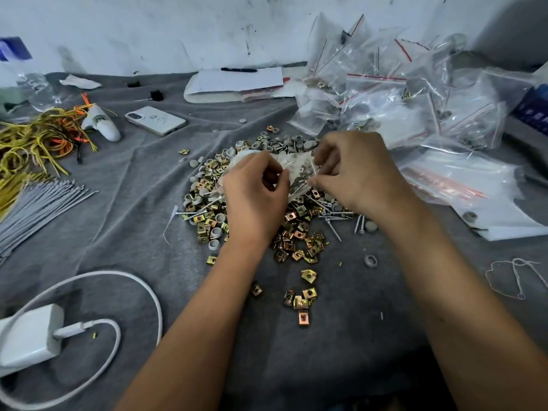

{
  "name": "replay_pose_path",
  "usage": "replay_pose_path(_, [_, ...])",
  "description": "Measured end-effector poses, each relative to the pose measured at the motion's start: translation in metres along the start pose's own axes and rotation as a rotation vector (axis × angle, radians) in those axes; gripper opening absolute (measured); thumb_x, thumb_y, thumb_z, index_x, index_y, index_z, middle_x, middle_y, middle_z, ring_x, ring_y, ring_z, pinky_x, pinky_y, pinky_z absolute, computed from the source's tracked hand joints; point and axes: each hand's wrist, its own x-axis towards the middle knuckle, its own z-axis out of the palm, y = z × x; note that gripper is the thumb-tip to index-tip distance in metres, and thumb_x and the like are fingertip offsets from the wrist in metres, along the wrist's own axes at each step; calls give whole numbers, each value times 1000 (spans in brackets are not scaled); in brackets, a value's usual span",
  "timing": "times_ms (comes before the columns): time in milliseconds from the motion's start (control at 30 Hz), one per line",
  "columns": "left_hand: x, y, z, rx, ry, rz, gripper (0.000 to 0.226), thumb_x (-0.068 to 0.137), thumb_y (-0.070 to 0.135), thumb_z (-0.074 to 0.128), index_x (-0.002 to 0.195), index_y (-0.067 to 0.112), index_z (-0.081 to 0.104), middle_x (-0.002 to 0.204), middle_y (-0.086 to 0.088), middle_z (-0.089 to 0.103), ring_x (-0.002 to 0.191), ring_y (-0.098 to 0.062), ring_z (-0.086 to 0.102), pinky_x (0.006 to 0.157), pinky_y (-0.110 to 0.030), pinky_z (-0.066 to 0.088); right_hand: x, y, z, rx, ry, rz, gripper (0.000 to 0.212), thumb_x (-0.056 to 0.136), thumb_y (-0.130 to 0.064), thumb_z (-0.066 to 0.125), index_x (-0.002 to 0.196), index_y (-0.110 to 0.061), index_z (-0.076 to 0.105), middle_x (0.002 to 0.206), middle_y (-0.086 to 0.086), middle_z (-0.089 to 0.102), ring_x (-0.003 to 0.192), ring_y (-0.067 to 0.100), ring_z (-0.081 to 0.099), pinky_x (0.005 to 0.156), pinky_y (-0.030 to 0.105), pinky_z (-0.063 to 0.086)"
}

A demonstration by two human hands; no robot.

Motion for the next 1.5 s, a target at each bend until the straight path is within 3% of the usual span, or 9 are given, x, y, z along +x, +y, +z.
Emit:
replay_pose_path(133, [0,0,0,4,7,-10,17,83,8,77,73,9,64,69,2,61,62,-15,58,57,-40,52,1,15,-6,-30,64,35,21,81,-22,87,75,-27,67,71,-12,65,61,-5,59,52,5,40])
replay_pose_path(300, [-1,0,0,14,12,-4,16,83,7,76,73,8,63,69,0,61,62,-16,57,57,-42,50,-3,18,13,-229,-204,59,13,85,-28,83,81,-20,75,84,-2,71,74,11,64,68,25,47])
replay_pose_path(467, [-2,0,0,7,9,-4,17,83,7,77,73,8,64,69,1,61,62,-16,57,56,-42,50,-1,18,20,-364,-260,37,13,90,-26,78,85,-14,77,88,6,74,81,23,69,79,40,59])
replay_pose_path(633, [-2,1,0,0,-7,-27,18,83,6,78,73,10,63,68,3,60,61,-13,56,56,-37,51,-2,24,8,30,14,58,14,95,-19,72,82,-21,66,78,-3,70,60,6,65,52,12,46])
replay_pose_path(733, [-1,2,0,-4,-22,-29,19,83,6,79,73,11,63,68,5,59,61,-11,55,55,-33,49,-4,12,7,385,62,71,15,99,-10,65,85,-15,65,69,3,73,46,19,67,40,24,49])
replay_pose_path(933, [-1,2,-1,-9,6,-31,18,83,8,78,73,10,64,68,3,60,60,-12,56,55,-35,49,2,3,18,102,22,6,9,85,-18,83,92,-21,79,78,-8,73,65,-5,65,60,8,49])
replay_pose_path(1100, [-1,2,-1,-17,5,-52,17,85,8,78,74,10,64,68,3,61,61,-13,58,56,-37,51,-2,12,2,200,157,46,10,85,-17,84,86,-18,75,75,-9,69,57,-5,65,48,5,45])
replay_pose_path(1333, [-2,4,-1,-24,18,-31,17,85,6,77,75,8,64,70,2,62,62,-13,58,56,-36,52,-12,9,-15,-208,-475,240,21,92,-24,77,79,-8,73,57,3,72,47,14,69,48,26,55])
replay_pose_path(1500, [-2,3,-1,-1,98,40,15,86,4,75,75,6,64,75,-1,61,62,-17,56,54,-38,49,-19,-5,6,-492,-525,189,12,85,-16,81,79,-11,72,69,3,74,63,18,72,67,34,62])
